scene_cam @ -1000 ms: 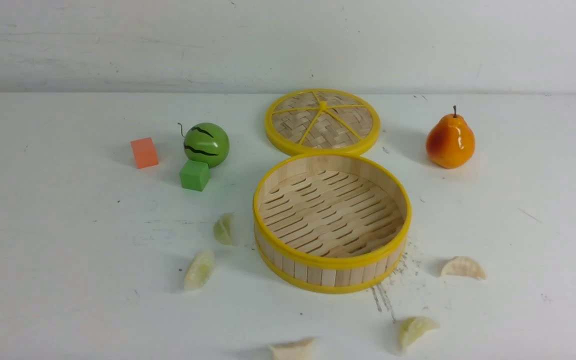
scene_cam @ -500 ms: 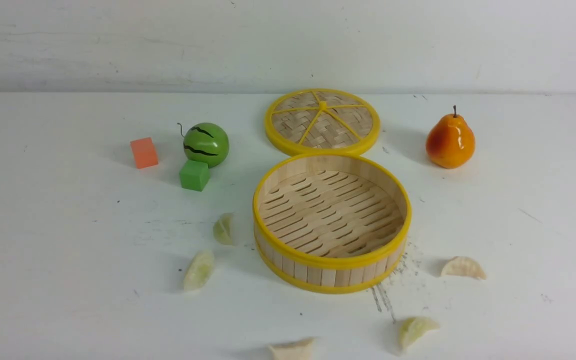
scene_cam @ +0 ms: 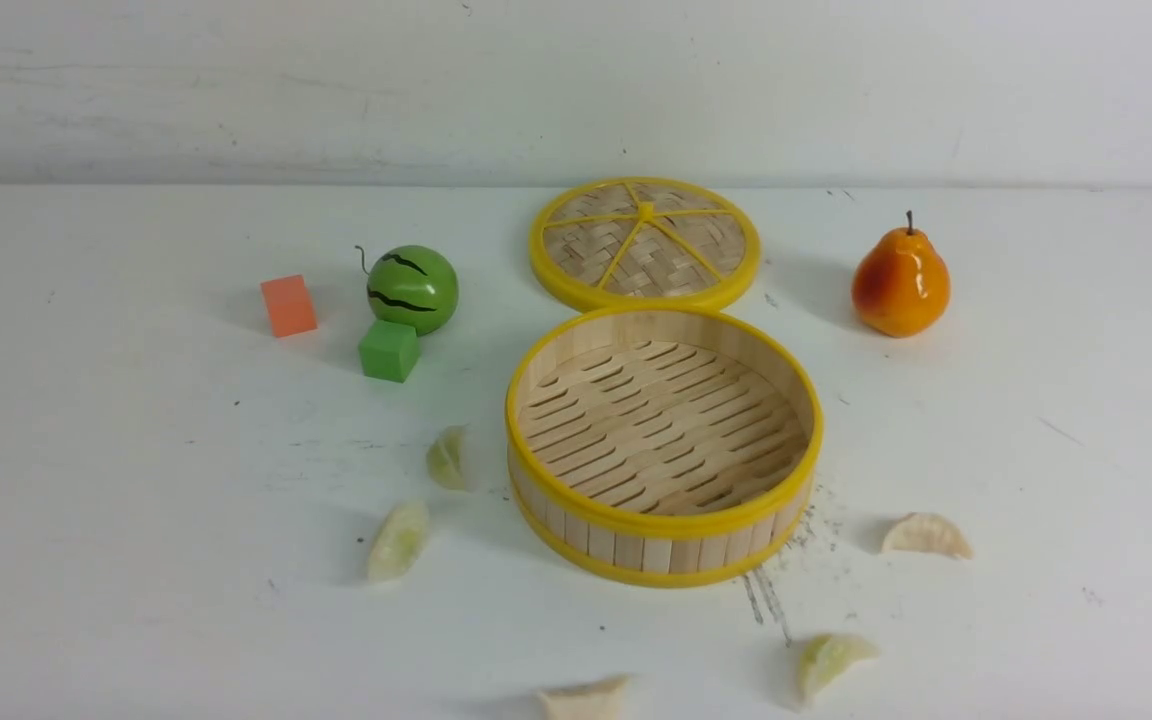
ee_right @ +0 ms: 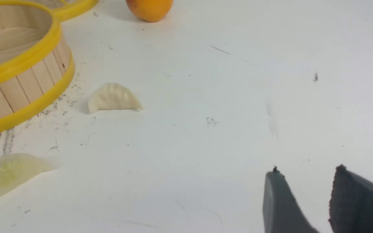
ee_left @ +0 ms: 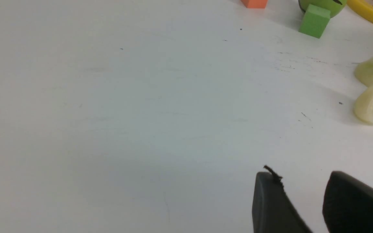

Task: Put the dumplings into the steamer on the white table.
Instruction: 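Reach for and grasp a dumpling on the table with the left gripper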

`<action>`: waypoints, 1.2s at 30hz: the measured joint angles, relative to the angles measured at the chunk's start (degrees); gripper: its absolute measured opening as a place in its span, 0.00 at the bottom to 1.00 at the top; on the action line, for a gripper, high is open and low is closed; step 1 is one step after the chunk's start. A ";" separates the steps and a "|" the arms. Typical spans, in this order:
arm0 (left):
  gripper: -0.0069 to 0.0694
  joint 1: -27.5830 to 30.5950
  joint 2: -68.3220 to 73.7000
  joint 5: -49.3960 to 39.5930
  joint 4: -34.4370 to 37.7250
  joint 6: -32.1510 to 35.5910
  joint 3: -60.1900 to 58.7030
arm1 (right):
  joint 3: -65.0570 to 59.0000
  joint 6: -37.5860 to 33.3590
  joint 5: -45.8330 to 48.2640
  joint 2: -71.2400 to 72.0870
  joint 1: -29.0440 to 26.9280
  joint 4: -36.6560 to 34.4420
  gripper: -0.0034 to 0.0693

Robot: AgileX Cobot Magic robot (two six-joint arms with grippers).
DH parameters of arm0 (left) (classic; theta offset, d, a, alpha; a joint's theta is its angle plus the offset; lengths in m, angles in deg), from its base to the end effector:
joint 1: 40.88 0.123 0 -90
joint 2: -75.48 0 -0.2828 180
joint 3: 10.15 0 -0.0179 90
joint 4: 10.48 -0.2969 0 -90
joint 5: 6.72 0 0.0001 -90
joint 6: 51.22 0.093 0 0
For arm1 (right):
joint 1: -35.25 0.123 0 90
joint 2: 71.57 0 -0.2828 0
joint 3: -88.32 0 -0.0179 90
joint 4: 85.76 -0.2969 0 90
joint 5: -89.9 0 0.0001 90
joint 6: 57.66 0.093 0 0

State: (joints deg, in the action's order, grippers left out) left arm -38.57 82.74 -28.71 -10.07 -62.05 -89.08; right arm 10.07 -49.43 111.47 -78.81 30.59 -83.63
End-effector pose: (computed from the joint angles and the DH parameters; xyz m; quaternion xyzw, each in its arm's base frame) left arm 0.1028 0.0039 0.1672 -0.0946 0.8044 -0.0466 0.5847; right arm 0.1025 -0.0096 0.1725 0.0805 0.8001 0.0028 0.5945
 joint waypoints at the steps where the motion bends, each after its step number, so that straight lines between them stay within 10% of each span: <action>1: 0.40 0.00 0.00 0.00 0.00 0.00 0.00 | 0.00 0.00 0.00 0.00 0.00 0.00 0.38; 28: 0.40 0.00 0.00 -0.04 0.00 0.00 0.00 | 0.05 0.00 0.00 0.00 0.00 -6.37 0.38; 36: 0.40 0.00 0.00 5.13 -0.03 0.00 0.00 | -0.01 0.32 0.54 0.00 0.00 -24.29 0.38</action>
State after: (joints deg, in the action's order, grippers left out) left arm -38.57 82.74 -23.58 -10.10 -62.05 -89.08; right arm 10.06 -49.11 112.01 -78.81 30.59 -107.92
